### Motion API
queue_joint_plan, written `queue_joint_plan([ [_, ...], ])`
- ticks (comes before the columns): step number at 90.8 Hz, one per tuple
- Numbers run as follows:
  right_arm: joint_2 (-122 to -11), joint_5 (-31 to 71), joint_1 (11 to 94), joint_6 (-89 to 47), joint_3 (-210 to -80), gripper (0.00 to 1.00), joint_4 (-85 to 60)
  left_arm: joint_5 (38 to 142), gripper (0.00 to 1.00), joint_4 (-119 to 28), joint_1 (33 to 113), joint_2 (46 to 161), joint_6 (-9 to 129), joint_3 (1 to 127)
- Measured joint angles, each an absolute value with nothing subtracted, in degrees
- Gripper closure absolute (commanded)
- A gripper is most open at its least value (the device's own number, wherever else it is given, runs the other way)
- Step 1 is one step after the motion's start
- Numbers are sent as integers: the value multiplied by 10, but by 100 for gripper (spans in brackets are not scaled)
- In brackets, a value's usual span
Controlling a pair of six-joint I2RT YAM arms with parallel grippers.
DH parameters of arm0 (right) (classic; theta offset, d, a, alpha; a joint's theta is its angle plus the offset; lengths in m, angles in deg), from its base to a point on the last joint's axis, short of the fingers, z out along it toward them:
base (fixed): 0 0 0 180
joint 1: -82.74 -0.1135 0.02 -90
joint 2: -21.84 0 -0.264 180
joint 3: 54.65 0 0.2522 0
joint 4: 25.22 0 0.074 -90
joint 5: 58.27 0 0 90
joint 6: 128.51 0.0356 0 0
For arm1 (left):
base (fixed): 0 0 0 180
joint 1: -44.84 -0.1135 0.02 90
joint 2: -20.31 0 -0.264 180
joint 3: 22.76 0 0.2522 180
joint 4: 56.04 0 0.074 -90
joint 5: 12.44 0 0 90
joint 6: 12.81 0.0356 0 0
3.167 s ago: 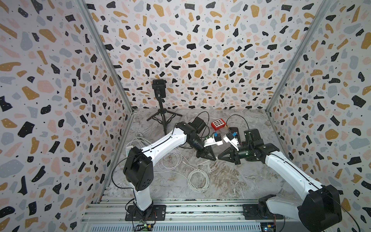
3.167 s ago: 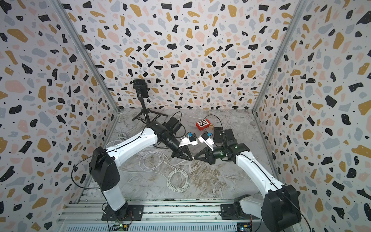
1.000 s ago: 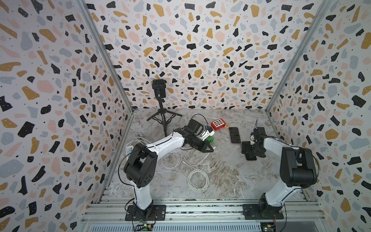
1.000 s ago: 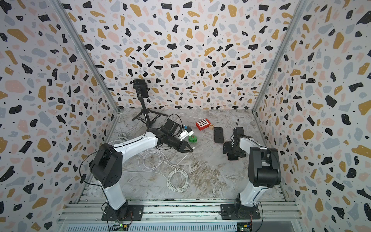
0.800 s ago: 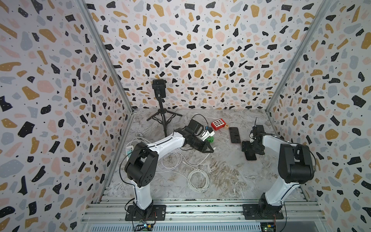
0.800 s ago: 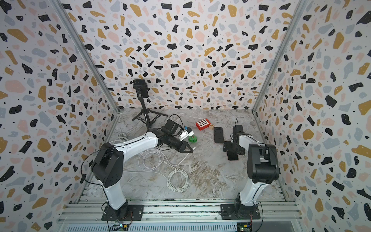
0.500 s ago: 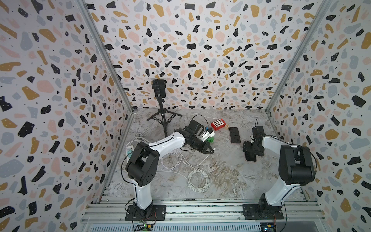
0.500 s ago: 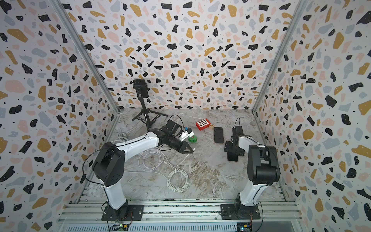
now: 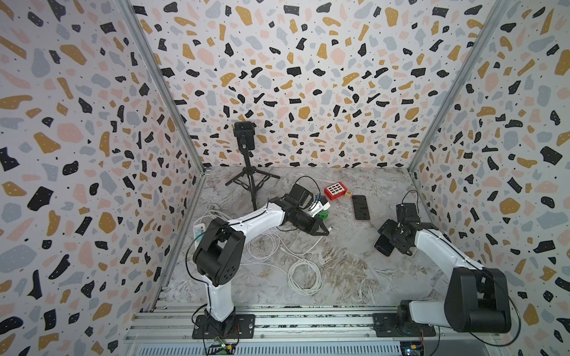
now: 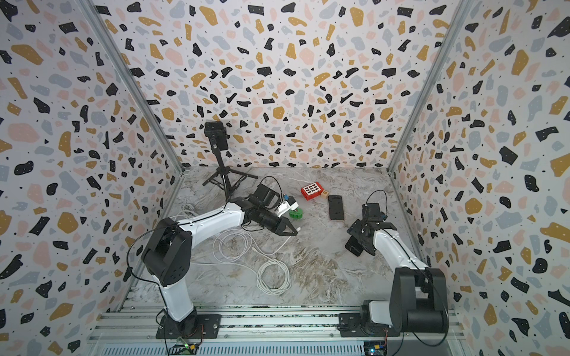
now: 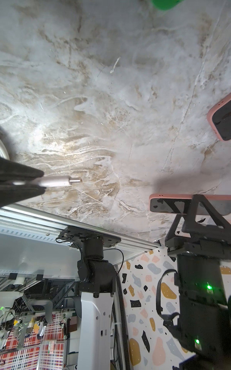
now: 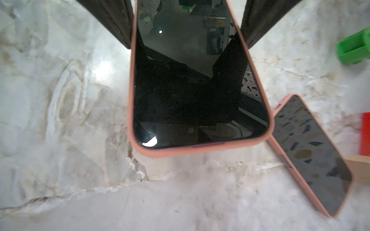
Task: Plug the charging cable into the phone
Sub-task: Pick up the phone at the center of the board, then insert the charging cable into the phone.
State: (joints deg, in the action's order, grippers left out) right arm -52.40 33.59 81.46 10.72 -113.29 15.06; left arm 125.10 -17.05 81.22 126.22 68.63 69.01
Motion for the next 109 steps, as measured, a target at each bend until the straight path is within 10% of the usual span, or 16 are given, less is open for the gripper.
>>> queue_joint_plan([
  [109,-434,207,636,549,-1079,18,-34,1251,100,-148,844,1236,827,682],
])
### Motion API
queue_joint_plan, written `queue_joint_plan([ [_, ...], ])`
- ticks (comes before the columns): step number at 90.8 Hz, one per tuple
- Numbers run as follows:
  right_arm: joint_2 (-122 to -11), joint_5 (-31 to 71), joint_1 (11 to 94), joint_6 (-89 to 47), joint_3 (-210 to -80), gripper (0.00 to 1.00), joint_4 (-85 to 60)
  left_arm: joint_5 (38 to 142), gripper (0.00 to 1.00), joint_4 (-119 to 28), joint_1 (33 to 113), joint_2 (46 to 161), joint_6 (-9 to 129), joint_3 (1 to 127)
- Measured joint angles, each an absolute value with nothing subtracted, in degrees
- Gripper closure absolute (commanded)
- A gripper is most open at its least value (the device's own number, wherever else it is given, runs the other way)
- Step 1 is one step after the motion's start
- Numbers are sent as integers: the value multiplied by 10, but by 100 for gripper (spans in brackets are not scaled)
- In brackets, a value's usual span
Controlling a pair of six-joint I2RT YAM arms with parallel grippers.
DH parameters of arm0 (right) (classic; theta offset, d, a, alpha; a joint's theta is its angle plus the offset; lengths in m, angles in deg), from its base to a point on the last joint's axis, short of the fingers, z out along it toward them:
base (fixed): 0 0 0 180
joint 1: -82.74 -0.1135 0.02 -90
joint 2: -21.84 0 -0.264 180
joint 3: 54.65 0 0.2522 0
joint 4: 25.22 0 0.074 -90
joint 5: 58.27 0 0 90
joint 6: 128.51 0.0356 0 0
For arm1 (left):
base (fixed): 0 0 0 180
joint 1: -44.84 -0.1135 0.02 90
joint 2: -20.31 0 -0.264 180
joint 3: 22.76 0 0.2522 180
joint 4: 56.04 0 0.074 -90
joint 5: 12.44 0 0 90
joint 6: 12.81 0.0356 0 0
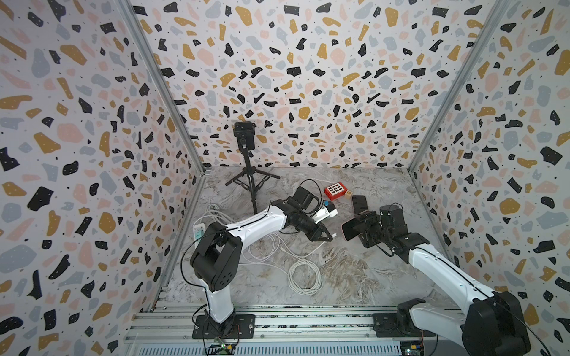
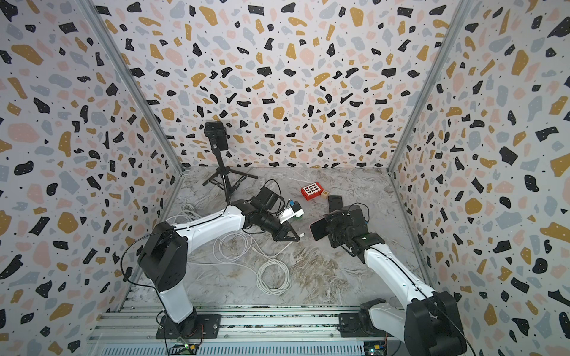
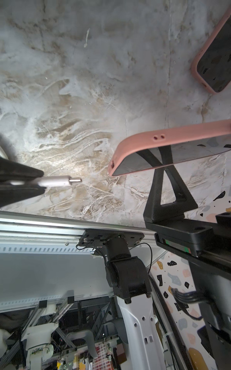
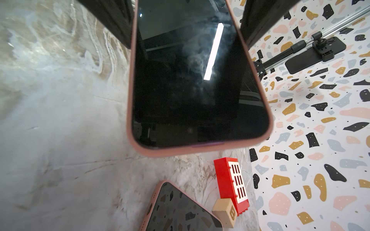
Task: Plug the charging cable into the phone
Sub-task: Insert the charging cable into the phone.
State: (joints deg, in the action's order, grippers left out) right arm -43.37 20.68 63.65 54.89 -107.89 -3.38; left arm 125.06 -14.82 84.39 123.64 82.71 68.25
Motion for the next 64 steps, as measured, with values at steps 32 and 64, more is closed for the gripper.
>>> queue_joint_plan([
  [32,-433,206,615,562,-1079,20,-38,1242,100,-140,844,1236,836,682],
  [64,-433,206,599,562,-1079,21,-44,1235,100,-139,844,1236,836,682],
])
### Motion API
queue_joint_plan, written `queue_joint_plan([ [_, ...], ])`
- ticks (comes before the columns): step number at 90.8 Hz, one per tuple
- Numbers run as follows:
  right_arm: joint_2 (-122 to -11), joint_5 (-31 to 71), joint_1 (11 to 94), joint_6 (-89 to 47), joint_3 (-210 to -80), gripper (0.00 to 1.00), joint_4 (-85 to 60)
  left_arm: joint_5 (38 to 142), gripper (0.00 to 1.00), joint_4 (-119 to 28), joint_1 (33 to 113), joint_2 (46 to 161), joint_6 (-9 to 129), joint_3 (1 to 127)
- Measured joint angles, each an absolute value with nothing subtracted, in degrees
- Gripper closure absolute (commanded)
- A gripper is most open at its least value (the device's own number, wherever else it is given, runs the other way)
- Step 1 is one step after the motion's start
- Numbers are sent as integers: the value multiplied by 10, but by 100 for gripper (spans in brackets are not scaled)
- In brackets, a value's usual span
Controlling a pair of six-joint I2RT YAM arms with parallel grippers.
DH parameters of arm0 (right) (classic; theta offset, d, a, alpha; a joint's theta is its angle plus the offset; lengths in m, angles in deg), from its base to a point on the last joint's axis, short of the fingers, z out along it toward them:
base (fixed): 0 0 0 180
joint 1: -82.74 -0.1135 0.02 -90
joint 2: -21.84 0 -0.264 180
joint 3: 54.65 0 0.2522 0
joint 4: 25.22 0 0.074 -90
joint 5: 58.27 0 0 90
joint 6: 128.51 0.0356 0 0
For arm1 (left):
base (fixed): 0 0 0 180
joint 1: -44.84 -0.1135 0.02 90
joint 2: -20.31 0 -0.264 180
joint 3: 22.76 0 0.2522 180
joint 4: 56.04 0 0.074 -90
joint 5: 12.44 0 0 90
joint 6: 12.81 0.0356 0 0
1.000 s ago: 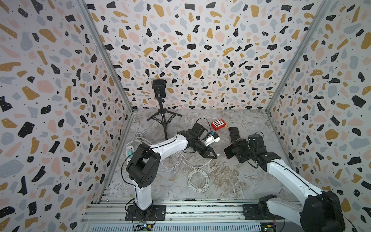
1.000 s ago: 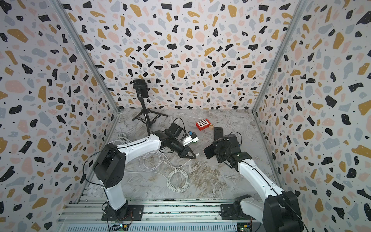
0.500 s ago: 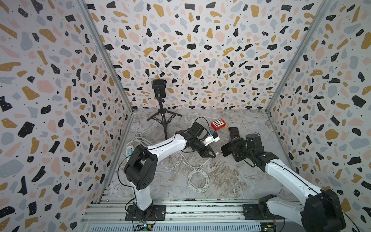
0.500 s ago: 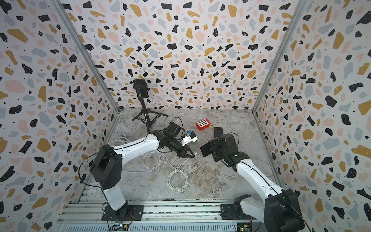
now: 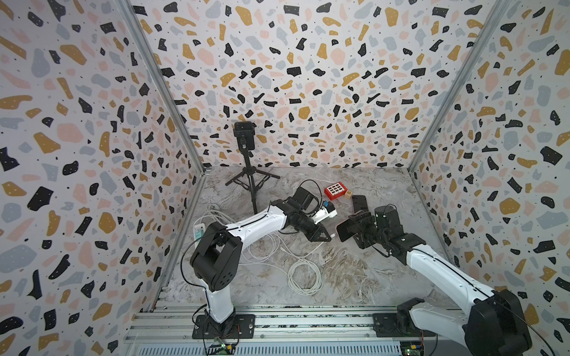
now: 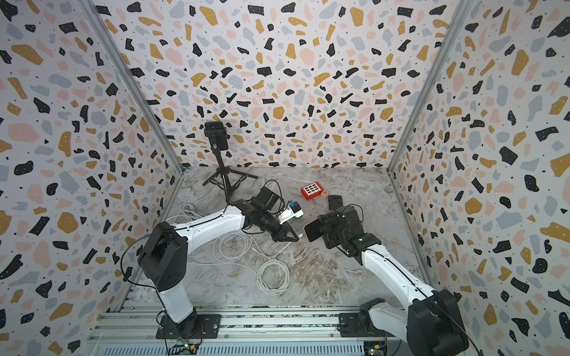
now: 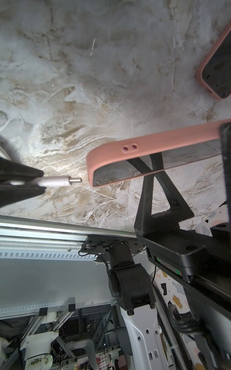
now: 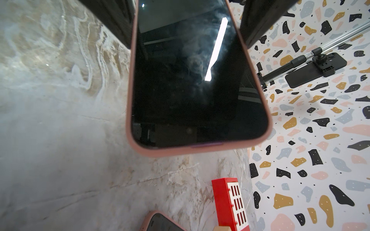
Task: Plug the charging cable into the phone
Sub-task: Insert the charging cable into the phone.
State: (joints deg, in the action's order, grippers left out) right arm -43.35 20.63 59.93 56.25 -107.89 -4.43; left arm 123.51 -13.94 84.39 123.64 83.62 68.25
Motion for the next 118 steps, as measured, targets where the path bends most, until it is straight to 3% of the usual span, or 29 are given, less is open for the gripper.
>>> queue_joint_plan([
  [118,-445,232,564,558,-1090,21,-55,1240,100,-120,843,1241,836,684],
])
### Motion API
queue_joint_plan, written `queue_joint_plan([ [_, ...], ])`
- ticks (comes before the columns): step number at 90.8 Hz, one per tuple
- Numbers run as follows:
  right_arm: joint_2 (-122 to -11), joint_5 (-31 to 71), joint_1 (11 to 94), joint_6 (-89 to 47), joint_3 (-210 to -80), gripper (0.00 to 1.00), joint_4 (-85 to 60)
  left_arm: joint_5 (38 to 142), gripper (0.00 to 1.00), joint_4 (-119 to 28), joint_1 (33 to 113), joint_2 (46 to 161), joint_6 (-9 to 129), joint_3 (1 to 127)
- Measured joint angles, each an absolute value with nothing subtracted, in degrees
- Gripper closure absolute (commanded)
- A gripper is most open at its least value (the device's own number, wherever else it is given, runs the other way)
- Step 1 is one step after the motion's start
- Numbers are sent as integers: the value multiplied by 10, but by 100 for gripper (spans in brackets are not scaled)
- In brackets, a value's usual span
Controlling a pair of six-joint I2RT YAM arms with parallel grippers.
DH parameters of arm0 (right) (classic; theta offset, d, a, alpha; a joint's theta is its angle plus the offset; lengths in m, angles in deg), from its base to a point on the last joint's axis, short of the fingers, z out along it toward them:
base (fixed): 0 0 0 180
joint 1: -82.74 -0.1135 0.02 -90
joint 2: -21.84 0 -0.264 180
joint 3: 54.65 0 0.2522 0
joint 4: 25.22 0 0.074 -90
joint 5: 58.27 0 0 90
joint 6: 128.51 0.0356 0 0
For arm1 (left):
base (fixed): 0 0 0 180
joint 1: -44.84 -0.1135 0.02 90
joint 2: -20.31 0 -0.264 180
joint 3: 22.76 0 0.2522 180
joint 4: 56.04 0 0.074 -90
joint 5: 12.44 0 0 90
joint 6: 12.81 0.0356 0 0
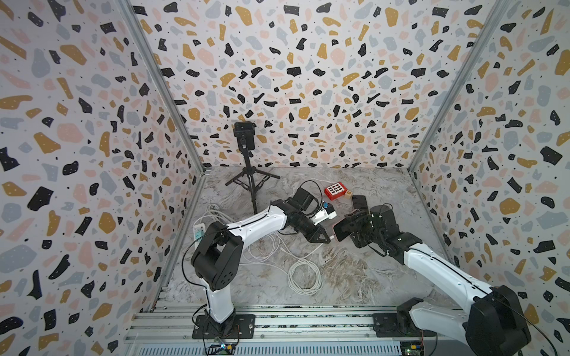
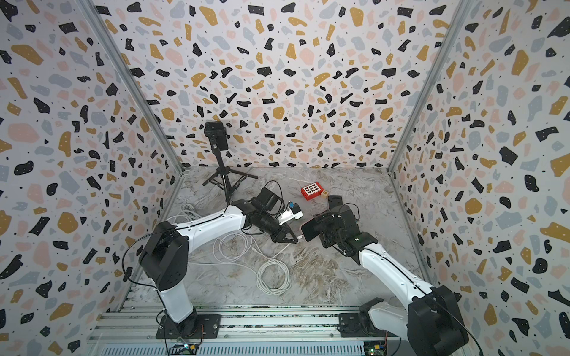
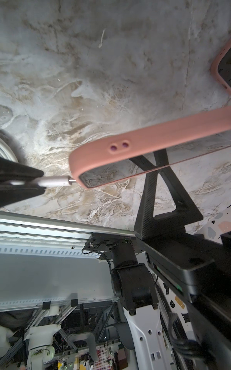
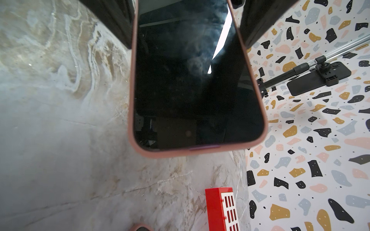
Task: Plug the charging cable into the phone
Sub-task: Insert the charging cable into the phone.
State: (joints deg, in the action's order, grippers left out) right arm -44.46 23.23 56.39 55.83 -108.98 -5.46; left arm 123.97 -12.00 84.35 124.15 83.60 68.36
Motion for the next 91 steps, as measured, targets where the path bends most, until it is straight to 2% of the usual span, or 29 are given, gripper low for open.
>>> queue_joint_plan([
  [91,-439,299,497,568,-1084,22,-41,1190,100,-167,843,1221,801,639],
])
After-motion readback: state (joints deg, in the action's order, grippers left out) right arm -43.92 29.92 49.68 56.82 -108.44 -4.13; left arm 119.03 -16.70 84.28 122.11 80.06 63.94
